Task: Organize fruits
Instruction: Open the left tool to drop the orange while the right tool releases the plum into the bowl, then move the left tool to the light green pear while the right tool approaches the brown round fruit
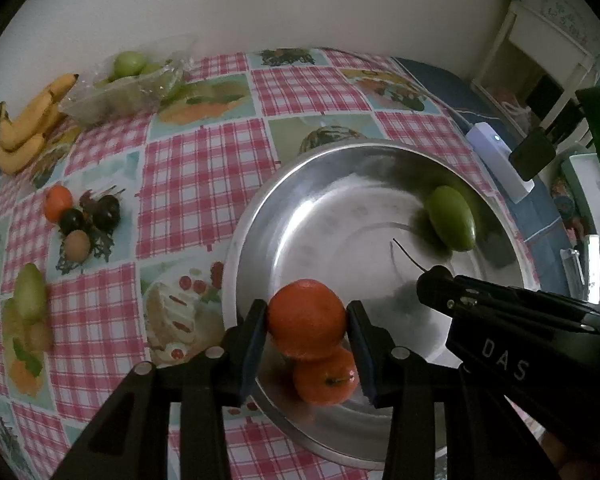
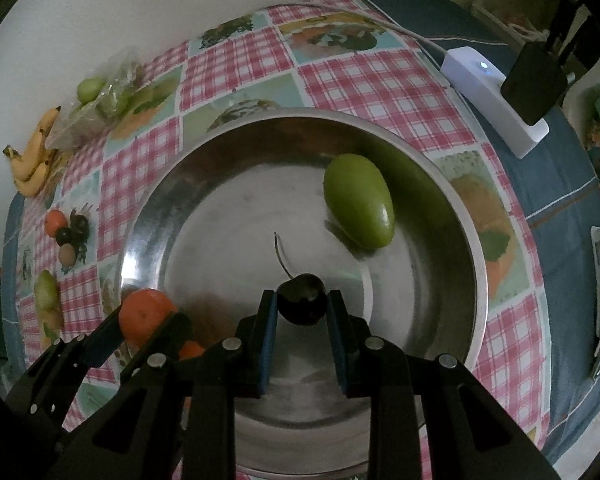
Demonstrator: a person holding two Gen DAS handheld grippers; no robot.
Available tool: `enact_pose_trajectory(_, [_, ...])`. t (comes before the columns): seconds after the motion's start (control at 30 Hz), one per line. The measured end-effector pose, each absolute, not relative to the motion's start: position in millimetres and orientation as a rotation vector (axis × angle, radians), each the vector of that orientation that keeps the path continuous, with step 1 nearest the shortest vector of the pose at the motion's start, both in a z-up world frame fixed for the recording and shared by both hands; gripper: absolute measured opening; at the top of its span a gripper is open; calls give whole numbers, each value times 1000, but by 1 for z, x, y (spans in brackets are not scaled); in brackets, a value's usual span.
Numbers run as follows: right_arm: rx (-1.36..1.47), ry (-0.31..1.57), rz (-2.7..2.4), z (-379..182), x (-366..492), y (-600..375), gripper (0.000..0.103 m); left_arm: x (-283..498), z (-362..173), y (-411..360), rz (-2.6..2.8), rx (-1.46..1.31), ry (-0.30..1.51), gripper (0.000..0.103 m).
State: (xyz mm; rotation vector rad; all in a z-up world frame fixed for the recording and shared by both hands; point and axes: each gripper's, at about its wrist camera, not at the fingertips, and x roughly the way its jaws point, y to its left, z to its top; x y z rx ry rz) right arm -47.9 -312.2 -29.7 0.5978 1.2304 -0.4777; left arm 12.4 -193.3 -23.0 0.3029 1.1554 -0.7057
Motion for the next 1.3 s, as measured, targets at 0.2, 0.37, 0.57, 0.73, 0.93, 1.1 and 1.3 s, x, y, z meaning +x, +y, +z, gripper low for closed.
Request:
enact_pose_trajectory(0.2, [621,1238,-499,-31,-50,-315,27,13,-21,-193,-711,296,1155,45])
enact_pose_trajectory(0.37, [608,1227,-508,-23,-50,-314,28,13,-12,-191,-715,276,1140,49])
enact_pose_trajectory(0.57, [574,1185,-514,-4,-50,-313,48,14,2,-186,-721,243,1122,54])
enact_pose_trajectory(0.73, [567,1160,-519,5,-51,-314,50,19,5,-178,-699,210,1148,57])
enact_pose_trajectory(0.93, [546,1175,-510,3,-51,-312,50,40,2,-148,-571,122,1216,57])
enact_pose_trajectory(1.1, [516,1192,-494,2,-48,-303,50,58,2,-120,-483,46,1229,57])
enact_pose_trajectory(1.3, [460,1195,-441,6,-37,-282,50,73,4,-89,-385,-1,1219,57])
